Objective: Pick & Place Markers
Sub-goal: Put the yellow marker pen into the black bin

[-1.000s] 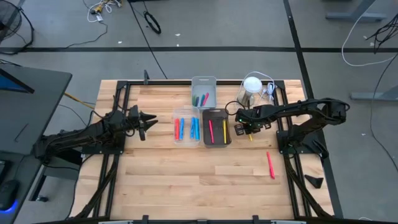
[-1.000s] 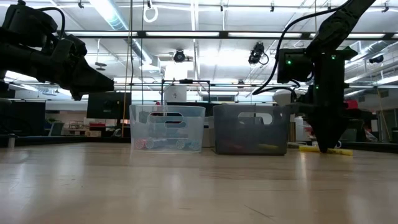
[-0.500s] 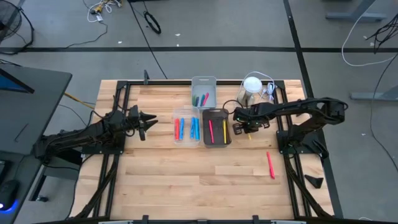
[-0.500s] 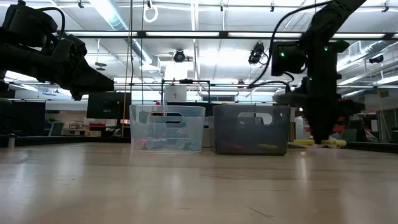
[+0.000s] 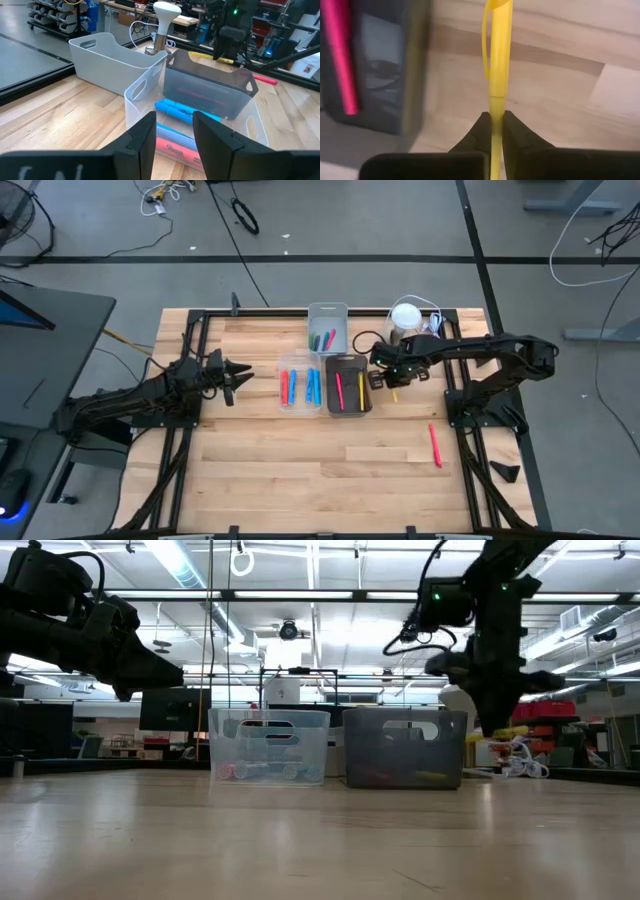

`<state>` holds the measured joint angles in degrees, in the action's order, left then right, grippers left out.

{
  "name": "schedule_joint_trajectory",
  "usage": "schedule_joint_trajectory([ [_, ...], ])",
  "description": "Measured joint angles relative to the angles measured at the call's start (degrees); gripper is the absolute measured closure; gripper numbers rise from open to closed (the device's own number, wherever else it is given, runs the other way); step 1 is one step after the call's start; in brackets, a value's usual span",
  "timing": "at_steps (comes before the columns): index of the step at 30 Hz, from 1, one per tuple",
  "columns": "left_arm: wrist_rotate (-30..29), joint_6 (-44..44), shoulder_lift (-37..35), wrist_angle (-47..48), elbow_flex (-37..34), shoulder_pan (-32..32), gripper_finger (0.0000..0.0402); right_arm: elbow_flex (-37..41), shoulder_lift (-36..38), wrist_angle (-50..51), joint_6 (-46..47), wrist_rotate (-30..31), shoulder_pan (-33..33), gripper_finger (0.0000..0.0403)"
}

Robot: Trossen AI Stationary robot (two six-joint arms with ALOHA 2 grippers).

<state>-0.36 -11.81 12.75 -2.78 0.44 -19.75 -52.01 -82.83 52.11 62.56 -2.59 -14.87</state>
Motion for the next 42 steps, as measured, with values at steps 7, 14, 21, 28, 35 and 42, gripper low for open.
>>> schedule_joint_trajectory([
  [7,0.0,0.0,0.0,0.0,0.0,0.0,0.0266,-4.7,0.1,2.3,2.0,-0.7,0.1,0.039],
  [14,0.0,0.0,0.0,0.0,0.0,0.0,0.0266,-5.4,0.1,2.2,5.2,-1.5,1.1,0.039],
  [21,0.0,0.0,0.0,0.0,0.0,0.0,0.0266,-11.0,-3.4,2.4,6.0,-1.4,1.9,0.039],
  [28,0.0,0.0,0.0,0.0,0.0,0.0,0.0266,-20.0,-10.8,2.5,4.5,-1.3,2.3,0.039],
  [35,0.0,0.0,0.0,0.0,0.0,0.0,0.0266,-27.8,-17.5,2.8,4.5,-1.3,3.7,0.039],
  [42,0.0,0.0,0.0,0.0,0.0,0.0,0.0266,-29.0,-19.1,3.6,7.0,-1.2,4.8,0.039],
])
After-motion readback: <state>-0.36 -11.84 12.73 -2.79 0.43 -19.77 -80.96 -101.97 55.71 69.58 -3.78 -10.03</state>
